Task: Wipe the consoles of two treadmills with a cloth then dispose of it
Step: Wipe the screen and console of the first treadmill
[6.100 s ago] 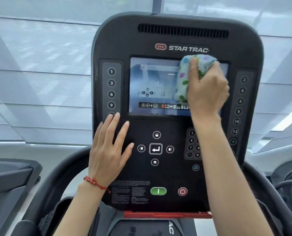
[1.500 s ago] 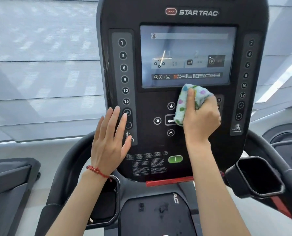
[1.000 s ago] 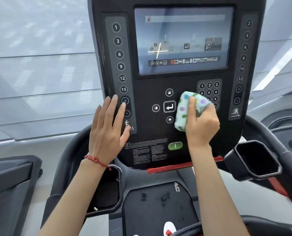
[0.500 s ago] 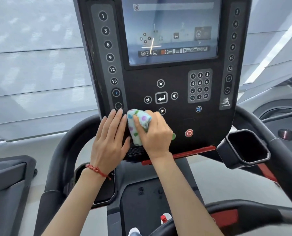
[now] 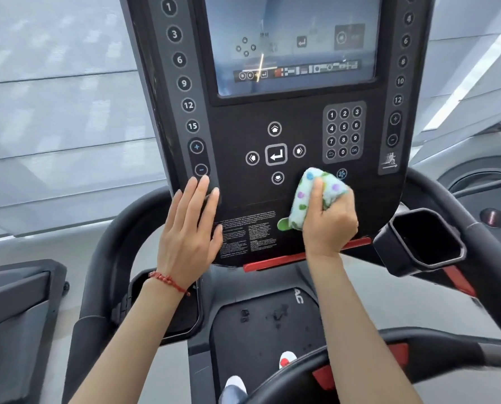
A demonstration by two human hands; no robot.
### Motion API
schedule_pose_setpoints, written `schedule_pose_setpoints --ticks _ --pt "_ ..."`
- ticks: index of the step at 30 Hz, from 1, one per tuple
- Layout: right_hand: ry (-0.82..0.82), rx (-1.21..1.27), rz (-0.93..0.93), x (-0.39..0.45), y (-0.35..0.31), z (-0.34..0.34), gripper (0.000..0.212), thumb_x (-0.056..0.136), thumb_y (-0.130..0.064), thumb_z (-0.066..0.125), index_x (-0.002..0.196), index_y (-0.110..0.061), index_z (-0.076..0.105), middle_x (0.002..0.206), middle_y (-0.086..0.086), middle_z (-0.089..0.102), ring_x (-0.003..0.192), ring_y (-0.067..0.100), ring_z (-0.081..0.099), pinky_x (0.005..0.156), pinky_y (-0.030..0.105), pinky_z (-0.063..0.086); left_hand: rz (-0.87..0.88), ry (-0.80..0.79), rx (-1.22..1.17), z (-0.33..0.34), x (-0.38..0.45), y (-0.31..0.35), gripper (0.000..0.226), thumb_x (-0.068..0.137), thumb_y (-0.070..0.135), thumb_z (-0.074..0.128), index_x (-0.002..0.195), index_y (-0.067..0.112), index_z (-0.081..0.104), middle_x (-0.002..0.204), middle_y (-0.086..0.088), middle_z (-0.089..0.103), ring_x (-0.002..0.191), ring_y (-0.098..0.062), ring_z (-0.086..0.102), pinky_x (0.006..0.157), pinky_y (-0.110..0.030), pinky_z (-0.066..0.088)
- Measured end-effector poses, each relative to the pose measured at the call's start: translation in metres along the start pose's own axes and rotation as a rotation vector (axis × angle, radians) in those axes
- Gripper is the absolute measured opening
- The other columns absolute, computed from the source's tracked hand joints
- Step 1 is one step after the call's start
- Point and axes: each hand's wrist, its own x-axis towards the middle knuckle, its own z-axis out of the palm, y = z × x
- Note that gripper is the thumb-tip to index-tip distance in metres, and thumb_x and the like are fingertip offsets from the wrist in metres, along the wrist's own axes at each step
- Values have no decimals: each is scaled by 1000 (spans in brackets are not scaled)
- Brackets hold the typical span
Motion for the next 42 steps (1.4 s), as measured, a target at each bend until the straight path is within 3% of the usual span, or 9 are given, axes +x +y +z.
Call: schedule_pose_setpoints --ticks 5,9,19,23,29,32,35,39,42 --pt "-165 -18 -421 -39 -21 12 33 87 -39 56 87 -6 62 64 5 56 51 18 53 41 28 42 -35 31 16 1 4 6 44 90 14 53 129 -6 50 137 -26 42 133 -37 33 109 -51 30" --pt "-175 -47 -552 -20 -7 11 37 89 -40 55 82 -6 65 60 4 53 50 17 50 41 29 42 20 66 31 0 31 15 46 90 15 53 131 -3 48 139 -23 43 133 -36 32 111 -50 27" --pt "29 -22 83 63 56 -18 54 84 -47 46 81 5 59 75 20 66 66 35 62 55 20 29 142 -2 133 4 89 5 45 93 21 49 135 5 47 145 -17 39 136 -35 30 112 -51 23" --pt "68 -2 131 61 40 -13 47 83 -43 52 79 3 60 74 16 66 64 32 63 56 19 31 136 -4 149 7 87 5 44 94 21 47 135 5 47 145 -17 39 135 -35 31 112 -52 24" --pt "-94 10 -427 52 22 3 38 89 -40 55 81 -5 66 64 5 61 51 18 57 43 24 42 104 26 138 10 87 11 44 93 19 48 134 4 47 143 -19 40 135 -36 31 112 -52 23" --pt "-86 22 -521 70 31 5 42 91 -41 51 80 -3 66 63 7 60 50 19 56 43 24 41 104 31 138 10 88 11 44 93 19 48 134 3 47 143 -19 40 135 -36 30 112 -52 23" --pt "-8 28 -361 101 34 1 44 89 -44 51 79 -3 62 67 11 62 55 25 58 49 25 37 94 33 144 10 87 12 44 93 19 49 133 3 48 143 -19 41 135 -36 30 112 -52 22" --pt "45 -41 99 170 31 -9 49 88 -49 50 89 0 59 89 16 66 81 32 60 65 30 38 79 33 142 10 88 16 44 92 19 49 133 3 47 142 -19 41 134 -36 31 112 -52 23" --pt "43 -61 139 183 25 -10 48 88 -51 49 93 -4 58 96 12 66 87 29 59 65 28 34 66 34 152 11 89 17 44 92 18 50 133 3 47 142 -20 41 134 -36 31 111 -53 24"
